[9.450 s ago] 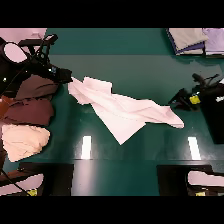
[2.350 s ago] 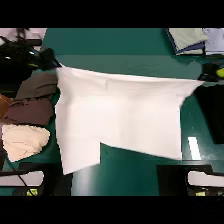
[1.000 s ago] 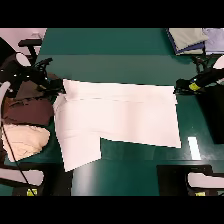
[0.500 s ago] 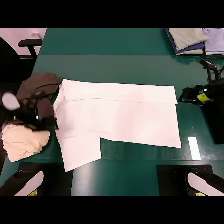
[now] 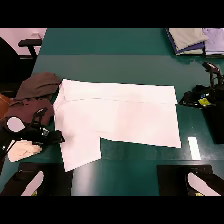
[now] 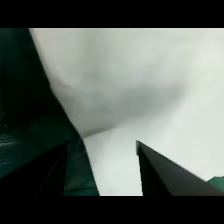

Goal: Fold the shirts.

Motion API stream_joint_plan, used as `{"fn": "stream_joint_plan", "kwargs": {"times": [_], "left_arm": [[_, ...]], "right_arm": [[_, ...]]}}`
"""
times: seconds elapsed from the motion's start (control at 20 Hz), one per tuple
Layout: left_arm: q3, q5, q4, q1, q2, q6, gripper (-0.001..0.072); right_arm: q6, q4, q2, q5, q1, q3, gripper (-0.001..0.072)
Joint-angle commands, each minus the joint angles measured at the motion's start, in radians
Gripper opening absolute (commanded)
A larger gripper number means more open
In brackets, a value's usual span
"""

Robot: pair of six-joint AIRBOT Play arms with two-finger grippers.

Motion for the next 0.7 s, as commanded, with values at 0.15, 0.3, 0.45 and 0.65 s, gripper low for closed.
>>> {"fn": "stream_joint_plan", "kwargs": {"times": [0.15,0.3,0.45,0.65], "left_arm": [[-0.085,0.072,-0.087,0.0,0.006,-0.001,0.0483],[-0.084,0.052,-0.134,0.0,0.006,-0.001,0.0445],[-0.057,0.005,-0.172,0.0,0.006,0.045,0.0027],[0.019,-0.039,-0.185,0.0,0.008,0.06,0.0028]], "right_arm": [[0.0,-0.001,0.003,0.001,0.0,-0.002,0.0348],[-0.003,-0.006,0.003,0.019,-0.002,-0.002,0.034],[-0.036,-0.005,0.003,0.109,-0.074,-0.023,0.0341],[-0.054,-0.012,0.032,0.167,-0.309,-0.232,0.0477]]}}
